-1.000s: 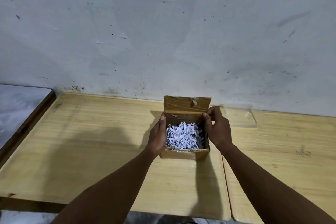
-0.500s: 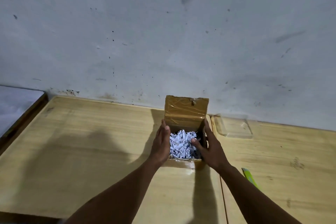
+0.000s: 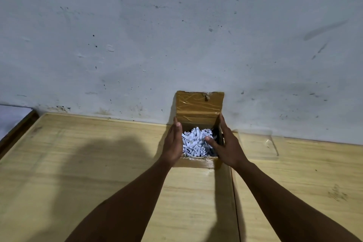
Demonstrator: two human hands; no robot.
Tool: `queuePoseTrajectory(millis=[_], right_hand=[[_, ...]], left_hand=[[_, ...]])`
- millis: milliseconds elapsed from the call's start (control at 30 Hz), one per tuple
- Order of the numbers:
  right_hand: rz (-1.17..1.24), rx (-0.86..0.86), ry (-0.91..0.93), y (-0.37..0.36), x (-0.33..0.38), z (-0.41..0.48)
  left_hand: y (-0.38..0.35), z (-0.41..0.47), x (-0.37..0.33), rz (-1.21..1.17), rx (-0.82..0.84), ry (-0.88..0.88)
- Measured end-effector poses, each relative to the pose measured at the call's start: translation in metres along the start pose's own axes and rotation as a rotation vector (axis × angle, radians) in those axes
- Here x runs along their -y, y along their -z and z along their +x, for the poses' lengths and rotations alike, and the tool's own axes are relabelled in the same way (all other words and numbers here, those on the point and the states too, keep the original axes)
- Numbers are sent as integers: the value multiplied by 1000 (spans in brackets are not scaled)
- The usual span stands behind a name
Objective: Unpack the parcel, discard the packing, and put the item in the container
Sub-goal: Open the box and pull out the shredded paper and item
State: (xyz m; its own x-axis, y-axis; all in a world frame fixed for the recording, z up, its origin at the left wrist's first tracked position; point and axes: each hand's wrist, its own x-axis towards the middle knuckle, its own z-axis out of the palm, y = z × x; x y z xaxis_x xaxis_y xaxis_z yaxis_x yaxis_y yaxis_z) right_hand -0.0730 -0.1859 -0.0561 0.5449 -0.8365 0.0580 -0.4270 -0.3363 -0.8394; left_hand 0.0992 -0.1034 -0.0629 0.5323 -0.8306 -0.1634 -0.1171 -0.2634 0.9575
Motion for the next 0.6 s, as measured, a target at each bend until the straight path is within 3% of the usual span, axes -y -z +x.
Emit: queuePoseTrajectory(millis=[200, 267, 333, 400, 500, 600], right_hand=[[-41, -24, -22, 2, -4, 8], [-220, -204, 24, 5, 0, 6], [-345, -348, 195, 6, 10, 7], [-380, -142, 244, 1, 21, 16], [-565, 359, 48, -15, 36, 36], [-784, 582, -42, -27, 43, 55]], left_hand=[[0, 8, -1, -1, -21, 10], [1, 6, -1, -13, -18, 8], [4, 6, 0, -14, -3, 1], [6, 6, 2, -8, 11, -1], [7, 6, 2, -23, 28, 13], [10, 7, 0, -28, 49, 27]])
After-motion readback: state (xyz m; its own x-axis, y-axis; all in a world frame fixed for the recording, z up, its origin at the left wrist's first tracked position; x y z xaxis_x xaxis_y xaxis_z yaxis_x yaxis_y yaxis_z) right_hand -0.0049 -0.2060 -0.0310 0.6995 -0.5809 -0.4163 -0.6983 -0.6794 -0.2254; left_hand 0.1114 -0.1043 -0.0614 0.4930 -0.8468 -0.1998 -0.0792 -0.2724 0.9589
